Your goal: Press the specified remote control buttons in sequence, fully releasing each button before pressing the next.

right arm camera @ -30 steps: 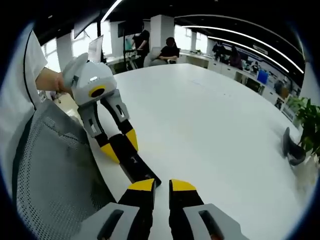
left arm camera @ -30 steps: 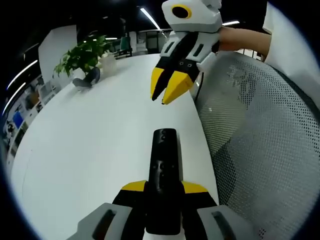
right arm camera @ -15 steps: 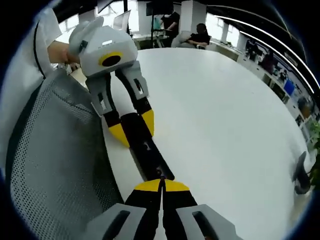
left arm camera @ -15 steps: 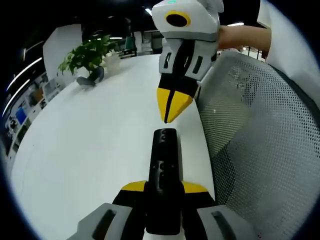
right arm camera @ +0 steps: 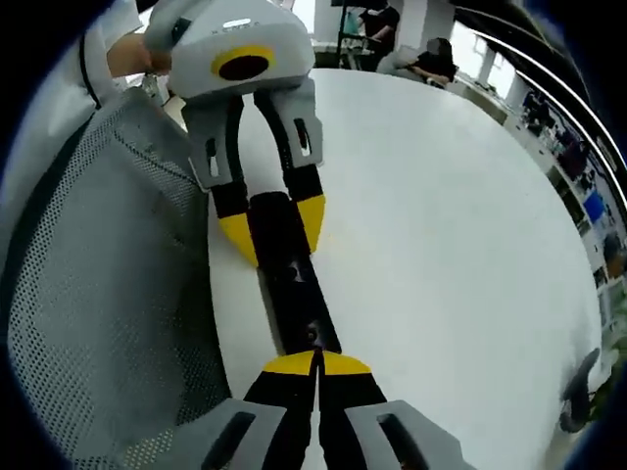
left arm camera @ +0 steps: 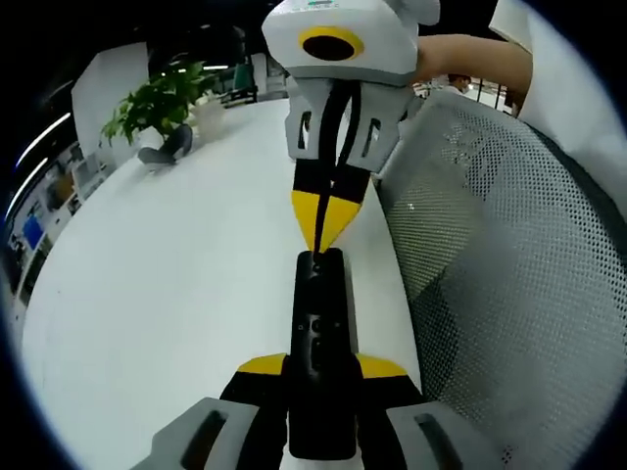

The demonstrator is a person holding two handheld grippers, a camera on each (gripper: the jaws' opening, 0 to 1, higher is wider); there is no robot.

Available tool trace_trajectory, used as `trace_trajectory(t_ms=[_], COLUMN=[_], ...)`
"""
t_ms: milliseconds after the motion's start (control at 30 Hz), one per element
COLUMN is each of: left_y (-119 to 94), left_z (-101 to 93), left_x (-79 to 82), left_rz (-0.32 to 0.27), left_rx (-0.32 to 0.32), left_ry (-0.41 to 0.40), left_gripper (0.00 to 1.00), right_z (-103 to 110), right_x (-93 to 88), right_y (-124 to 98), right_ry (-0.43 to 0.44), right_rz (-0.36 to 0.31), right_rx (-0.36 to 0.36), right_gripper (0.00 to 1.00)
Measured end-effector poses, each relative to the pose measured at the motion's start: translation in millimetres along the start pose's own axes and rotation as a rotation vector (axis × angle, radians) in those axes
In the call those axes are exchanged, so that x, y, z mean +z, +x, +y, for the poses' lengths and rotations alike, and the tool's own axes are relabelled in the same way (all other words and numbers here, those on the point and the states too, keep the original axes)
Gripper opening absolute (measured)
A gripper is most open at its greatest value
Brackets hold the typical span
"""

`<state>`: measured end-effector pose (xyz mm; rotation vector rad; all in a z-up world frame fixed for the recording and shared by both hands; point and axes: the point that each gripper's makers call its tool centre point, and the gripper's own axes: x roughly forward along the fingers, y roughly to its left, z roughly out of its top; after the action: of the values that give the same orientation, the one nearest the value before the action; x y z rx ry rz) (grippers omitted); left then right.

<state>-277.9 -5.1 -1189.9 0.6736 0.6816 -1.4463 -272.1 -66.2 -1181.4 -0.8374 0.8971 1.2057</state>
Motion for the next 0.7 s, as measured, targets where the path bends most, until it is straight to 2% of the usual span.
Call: trace_trajectory(t_ms=[67,100,233,300,467,567,633,700], left_y=[0.2,0.2,0.4,0.7,1.3,1.9,2.5,2.8], left_z=[0.2,0.3,0.9,0.3,0.1,-0.1,0.1,0.8], left_x=[0.3,0.3,1.3,1.8,2.0,2.6,2.8,3.0], left_rz=[0.005,0.006,-0.003,-0.001,0.006,0.025,0.042,0.057], left_rx=[-0.007,-0.009,-0.033,-0.042,-0.051,-0.044,-0.036,-0.024], left_ry=[0.007,0.009,0.032,0.044,0.054,0.049,0.038,0.022], left_gripper=[0.25,0.25,0.25,0.25,0.25,0.25,0.25,0.25], right_z=[0.8,1.7,2.1,0.6,0.9,0.2,-0.3,-0.7], right_x=[-0.1,-0.4,-0.9,1.1,0.6,0.3,0.7,1.1], right_y=[0.3,0.6,1.6,2.6,2.7,2.7,3.4,3.6], right_ry=[-0.073,-0.155,-0.243,-0.213,-0.201,-0.094,-0.105,-0.065], right_rz=[0.017,0.031,0.08,0.098,0.114,0.108,0.115,0.121], right_rx=[0.007,0.017,0.049,0.061,0.065,0.043,0.038,0.025], right_gripper=[0.0,0.0,0.0,0.0,0.0,0.0,0.0,0.0])
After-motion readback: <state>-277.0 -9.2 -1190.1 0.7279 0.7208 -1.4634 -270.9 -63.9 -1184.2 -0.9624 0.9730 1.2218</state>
